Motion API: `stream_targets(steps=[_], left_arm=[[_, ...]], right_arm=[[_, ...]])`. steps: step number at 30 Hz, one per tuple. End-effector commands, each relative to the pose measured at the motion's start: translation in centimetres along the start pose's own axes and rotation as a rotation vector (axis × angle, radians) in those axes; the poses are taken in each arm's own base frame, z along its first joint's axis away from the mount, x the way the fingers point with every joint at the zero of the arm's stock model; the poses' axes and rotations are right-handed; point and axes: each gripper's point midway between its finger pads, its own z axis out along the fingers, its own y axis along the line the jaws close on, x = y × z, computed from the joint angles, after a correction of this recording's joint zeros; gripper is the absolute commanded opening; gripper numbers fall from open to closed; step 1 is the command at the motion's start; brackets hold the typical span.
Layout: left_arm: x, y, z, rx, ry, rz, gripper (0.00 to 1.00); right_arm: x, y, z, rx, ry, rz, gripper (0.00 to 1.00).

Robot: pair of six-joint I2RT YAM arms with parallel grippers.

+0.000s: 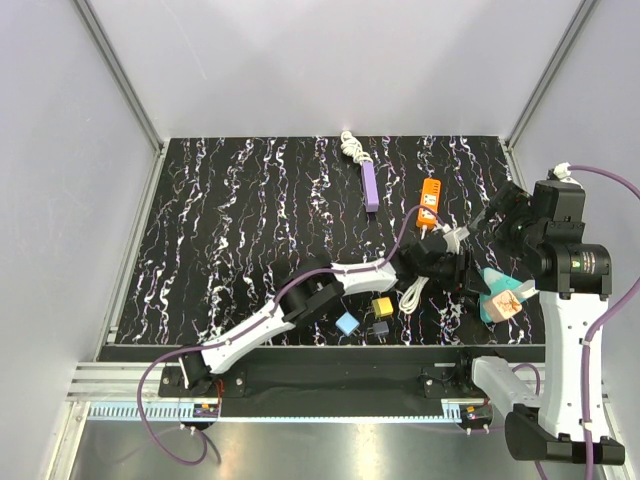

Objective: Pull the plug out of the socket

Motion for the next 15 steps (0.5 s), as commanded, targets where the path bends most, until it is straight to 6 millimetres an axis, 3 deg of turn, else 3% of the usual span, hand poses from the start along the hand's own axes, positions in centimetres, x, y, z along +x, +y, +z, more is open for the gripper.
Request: stream_targets(steps=[1,2,4,6,7,8,10,11,13,14,15], left_arm=[[-0.5,-1.7,-0.9,0.006,-0.032,0.054,0.69],[-1.3,-2.8,-1.6,-0.003,-0.047,0.102,0.72],[-1.6,-2.1,-2.5,-0.066,-0.038,0.118,0.77],[-2.6,-3.4,-3.8,-0.066,-0.046,0.146,0.79],[-2.6,-2.7,-4.6,-0.069,-0.044,0.141,0.8],[-3.4,-4.5,-5.5,-0.044,-0.062,0.158,0.81],[-3.4,-4.4,-6.8,-0.048,-0.052,0.158,0.82],[-3.9,-6.1,-7.6,-0.03,-0.057,0.192,0.82],[-3.5,-6.9,-8.7,-0.035,-0.031,0.212,0.83],[-3.8,-8.7,-9.6,-0.018,-0.036,0.251,0.83],[-3.6,-9.0,-10.1,-0.019,-0.026,0.261,0.83]], right_arm=[[-1.0,0.0,-0.3,0.011,-0.056,0.021,1.0],[-0.9,-0.2,-0.3,0.019,-0.056,0.021,1.0],[-0.5,-0.5,0.1,0.033,-0.045,0.018,1.0],[-0.2,-0.3,0.2,0.018,-0.028,0.01,1.0],[0.0,-0.3,0.5,0.02,-0.017,0.002,1.0],[0.0,-0.2,0.7,0.02,-0.008,-0.001,1.0],[0.4,-0.4,1.6,0.041,0.022,-0.002,0.99],[0.3,-0.8,1.9,0.065,0.018,0.0,1.0],[0.5,-1.5,2.9,0.12,0.036,0.009,1.0],[0.2,-2.1,3.2,0.159,0.022,0.011,1.0],[0.2,-2.5,3.6,0.183,0.024,0.016,1.0]])
